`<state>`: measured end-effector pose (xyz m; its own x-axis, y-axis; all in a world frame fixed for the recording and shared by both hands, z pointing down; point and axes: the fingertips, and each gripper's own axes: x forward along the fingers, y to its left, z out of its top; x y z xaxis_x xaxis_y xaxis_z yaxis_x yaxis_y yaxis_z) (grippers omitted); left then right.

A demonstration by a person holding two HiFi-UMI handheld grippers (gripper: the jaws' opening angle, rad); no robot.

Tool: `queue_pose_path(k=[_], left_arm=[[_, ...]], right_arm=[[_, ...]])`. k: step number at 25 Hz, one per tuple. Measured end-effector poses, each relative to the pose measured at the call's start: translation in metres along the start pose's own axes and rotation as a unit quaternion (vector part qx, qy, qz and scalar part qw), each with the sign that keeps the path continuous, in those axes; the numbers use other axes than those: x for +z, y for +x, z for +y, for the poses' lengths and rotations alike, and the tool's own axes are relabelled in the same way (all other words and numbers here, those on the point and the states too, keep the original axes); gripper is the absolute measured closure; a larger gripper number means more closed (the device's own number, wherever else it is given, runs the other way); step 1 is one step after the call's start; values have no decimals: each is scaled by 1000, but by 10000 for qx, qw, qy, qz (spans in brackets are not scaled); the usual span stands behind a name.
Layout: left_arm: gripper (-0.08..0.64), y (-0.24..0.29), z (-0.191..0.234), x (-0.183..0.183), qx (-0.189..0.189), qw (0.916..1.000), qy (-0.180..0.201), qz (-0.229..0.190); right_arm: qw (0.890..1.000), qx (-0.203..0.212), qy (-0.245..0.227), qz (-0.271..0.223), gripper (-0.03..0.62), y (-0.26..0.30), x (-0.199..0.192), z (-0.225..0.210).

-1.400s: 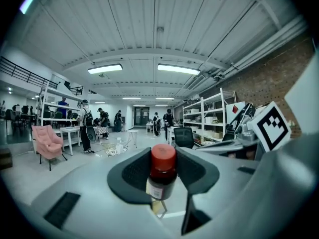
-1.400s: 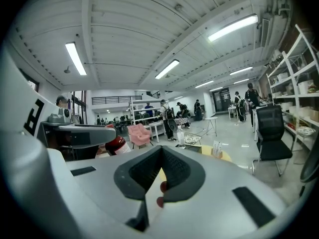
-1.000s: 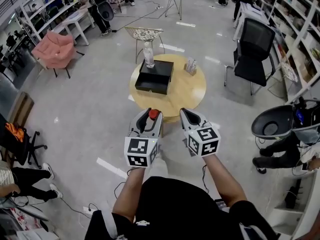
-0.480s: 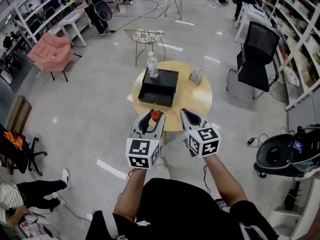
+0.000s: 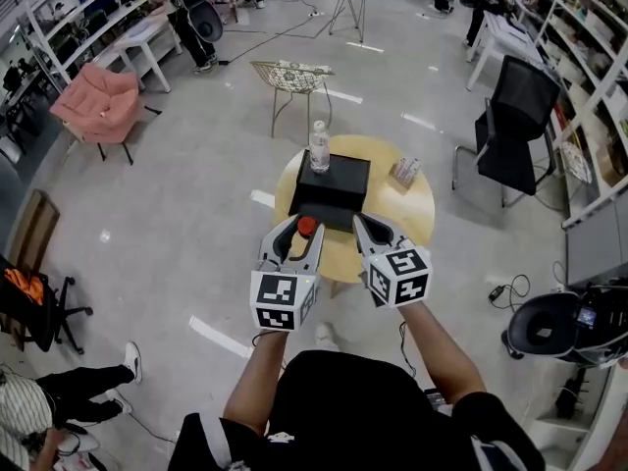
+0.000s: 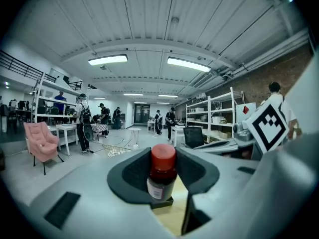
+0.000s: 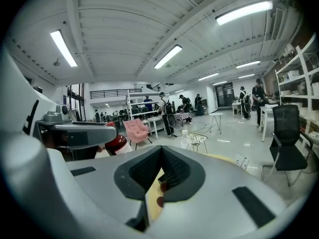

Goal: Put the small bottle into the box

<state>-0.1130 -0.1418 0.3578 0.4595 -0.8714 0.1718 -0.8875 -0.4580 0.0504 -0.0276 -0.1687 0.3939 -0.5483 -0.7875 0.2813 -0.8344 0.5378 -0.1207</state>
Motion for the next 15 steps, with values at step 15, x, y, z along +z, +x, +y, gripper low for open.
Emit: queue_pose_path(k=[15], left_arm=[[408,29,65,-15,-119,9998,-139,105]], right_arm=[[9998,-129,-74,129,591,68,3,3]])
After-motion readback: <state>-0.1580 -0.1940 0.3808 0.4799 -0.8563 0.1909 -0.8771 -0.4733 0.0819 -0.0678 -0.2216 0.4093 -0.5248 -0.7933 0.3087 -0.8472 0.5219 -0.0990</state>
